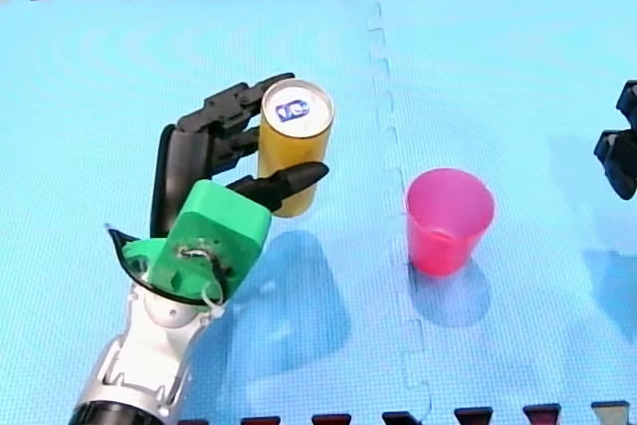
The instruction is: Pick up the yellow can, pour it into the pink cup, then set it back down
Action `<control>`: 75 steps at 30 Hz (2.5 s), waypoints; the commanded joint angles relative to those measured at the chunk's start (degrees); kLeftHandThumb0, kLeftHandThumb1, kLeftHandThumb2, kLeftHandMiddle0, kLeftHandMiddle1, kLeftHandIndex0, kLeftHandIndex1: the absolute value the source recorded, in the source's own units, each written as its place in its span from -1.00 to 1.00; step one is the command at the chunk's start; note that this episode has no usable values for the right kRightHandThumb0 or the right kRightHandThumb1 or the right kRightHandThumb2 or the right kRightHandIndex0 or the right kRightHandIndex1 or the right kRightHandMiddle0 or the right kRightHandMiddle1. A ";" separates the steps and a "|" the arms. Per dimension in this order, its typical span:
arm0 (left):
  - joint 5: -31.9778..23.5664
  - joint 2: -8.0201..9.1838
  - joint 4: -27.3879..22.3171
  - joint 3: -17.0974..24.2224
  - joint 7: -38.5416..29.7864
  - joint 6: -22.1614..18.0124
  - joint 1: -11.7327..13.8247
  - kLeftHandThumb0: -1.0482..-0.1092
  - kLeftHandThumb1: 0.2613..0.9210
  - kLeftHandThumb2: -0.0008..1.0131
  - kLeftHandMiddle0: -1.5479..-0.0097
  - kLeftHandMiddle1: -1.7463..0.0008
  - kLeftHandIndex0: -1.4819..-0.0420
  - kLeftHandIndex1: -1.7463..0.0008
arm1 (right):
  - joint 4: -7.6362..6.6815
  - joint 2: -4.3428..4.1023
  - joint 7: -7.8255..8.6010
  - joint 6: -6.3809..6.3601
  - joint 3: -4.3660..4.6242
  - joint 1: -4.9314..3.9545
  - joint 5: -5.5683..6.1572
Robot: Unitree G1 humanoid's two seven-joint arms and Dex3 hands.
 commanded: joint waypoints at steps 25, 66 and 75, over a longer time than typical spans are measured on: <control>-2.63 -2.07 7.36 6.22 -1.72 -12.82 4.99 0.47 0.57 -1.00 -0.72 0.99 -0.62 1.00 | -0.18 -0.39 0.34 0.76 -0.57 -0.42 0.65; -2.32 -2.72 31.05 8.05 2.71 -24.73 -1.55 0.46 0.61 -1.00 -0.67 1.00 -0.60 1.00 | -0.37 -2.99 0.20 1.46 0.53 -1.56 -0.39; -2.04 -2.87 31.92 7.91 3.45 -24.72 -2.09 0.49 0.60 -1.00 -0.66 1.00 -0.60 1.00 | -0.44 -3.16 -0.15 1.57 1.03 -1.77 -0.74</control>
